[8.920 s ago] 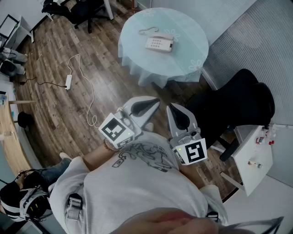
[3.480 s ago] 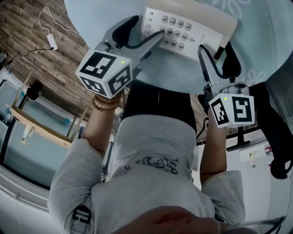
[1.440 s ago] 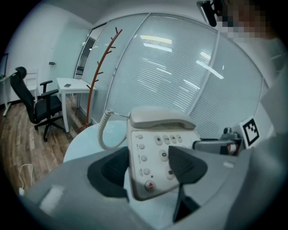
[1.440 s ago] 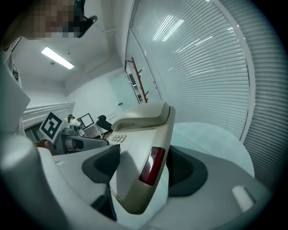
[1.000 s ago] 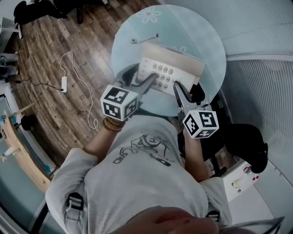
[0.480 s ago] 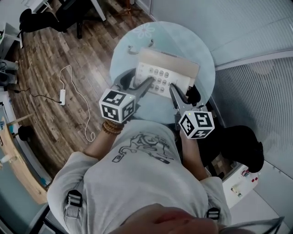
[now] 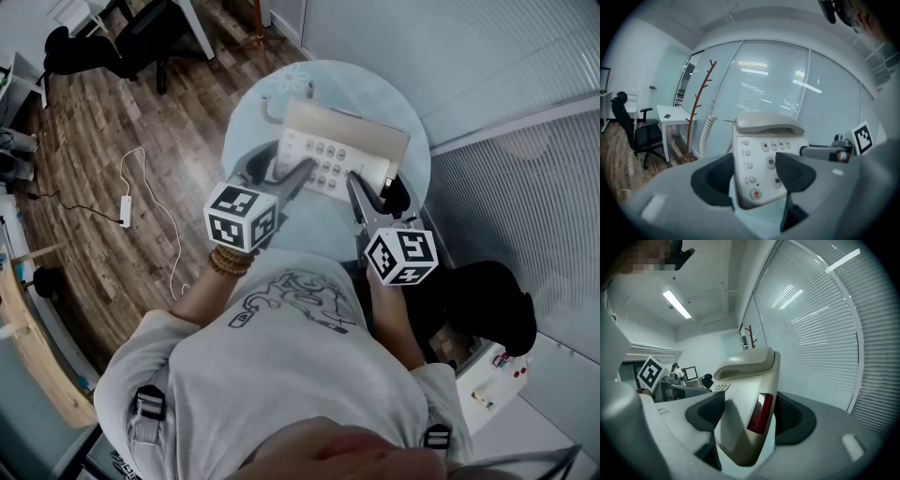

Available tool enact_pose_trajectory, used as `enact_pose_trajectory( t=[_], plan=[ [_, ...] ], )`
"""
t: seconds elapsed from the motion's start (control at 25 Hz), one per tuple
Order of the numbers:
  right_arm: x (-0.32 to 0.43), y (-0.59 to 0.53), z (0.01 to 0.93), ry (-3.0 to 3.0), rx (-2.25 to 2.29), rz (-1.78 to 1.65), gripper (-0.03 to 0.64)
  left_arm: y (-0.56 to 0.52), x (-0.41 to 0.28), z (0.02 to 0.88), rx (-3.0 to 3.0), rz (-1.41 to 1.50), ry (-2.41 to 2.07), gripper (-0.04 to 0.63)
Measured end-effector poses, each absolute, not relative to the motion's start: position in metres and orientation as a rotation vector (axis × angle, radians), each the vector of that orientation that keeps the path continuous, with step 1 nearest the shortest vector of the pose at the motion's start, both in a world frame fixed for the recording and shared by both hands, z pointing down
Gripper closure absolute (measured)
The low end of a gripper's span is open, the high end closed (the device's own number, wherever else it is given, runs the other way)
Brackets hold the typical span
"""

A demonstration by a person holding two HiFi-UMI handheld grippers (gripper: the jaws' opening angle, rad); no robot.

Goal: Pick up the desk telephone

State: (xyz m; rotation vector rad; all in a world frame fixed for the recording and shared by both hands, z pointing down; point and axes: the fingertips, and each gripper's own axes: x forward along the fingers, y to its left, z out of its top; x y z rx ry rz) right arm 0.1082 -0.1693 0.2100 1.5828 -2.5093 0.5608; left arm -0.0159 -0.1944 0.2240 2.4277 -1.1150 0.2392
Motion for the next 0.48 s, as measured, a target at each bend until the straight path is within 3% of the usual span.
enact_pose_trajectory(
  t=[0.48],
  plan=[
    [0.114,-0.17,0.22,-2.509,1.572,0.594,0.299,-0.194,-0.01,0.234,2.41,0.26,-1.116,0.319]
  ],
)
